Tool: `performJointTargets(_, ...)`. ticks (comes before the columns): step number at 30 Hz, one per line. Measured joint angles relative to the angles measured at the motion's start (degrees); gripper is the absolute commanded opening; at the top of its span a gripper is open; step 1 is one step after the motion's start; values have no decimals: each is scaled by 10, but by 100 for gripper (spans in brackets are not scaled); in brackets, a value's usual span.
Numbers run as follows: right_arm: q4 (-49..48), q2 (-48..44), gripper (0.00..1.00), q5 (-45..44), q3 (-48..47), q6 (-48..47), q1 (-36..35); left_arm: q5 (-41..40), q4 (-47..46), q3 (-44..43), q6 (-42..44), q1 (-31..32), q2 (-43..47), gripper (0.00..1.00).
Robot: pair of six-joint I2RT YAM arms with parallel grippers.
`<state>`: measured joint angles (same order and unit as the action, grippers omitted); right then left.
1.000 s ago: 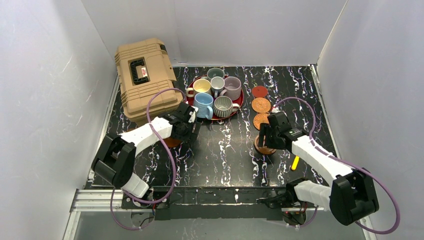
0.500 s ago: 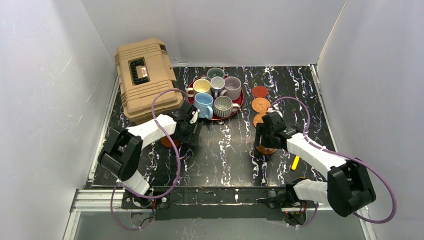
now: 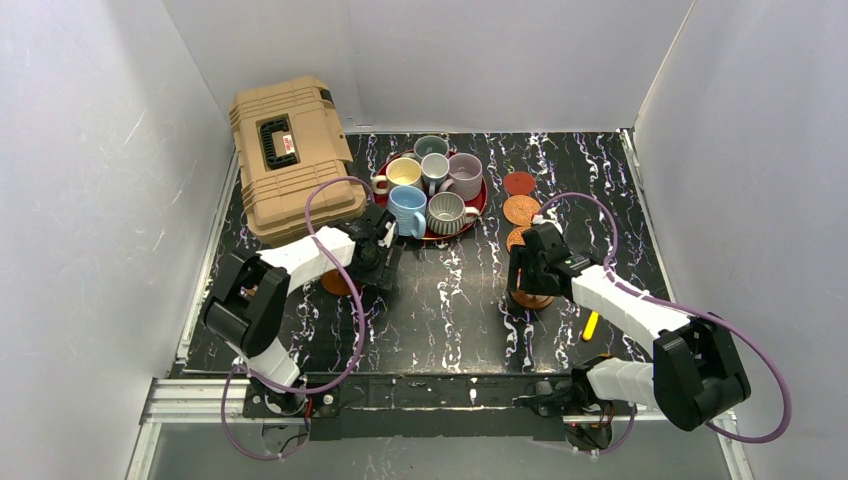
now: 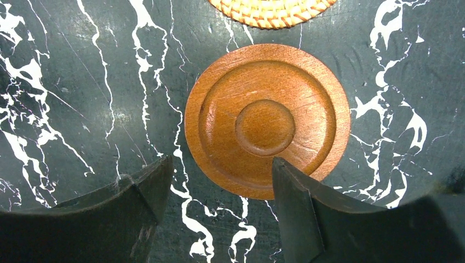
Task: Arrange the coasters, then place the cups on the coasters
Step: Move the coaster to the center of the board.
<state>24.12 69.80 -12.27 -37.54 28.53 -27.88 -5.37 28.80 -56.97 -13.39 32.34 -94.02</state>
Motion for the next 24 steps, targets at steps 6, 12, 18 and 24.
performJointTargets(6,-2,0,74,0,0,0,0,4,0,-4,-2,-3,-4,71)
performJointTargets(12,-2,0,74,-3,0,2,0,13,4,-10,-6,-4,-10,71)
performJointTargets(18,-5,3,74,-7,0,13,0,31,7,-9,-18,-5,-6,70)
performJointTargets(24,-22,28,73,-7,0,15,0,64,13,-3,-34,-3,3,70)
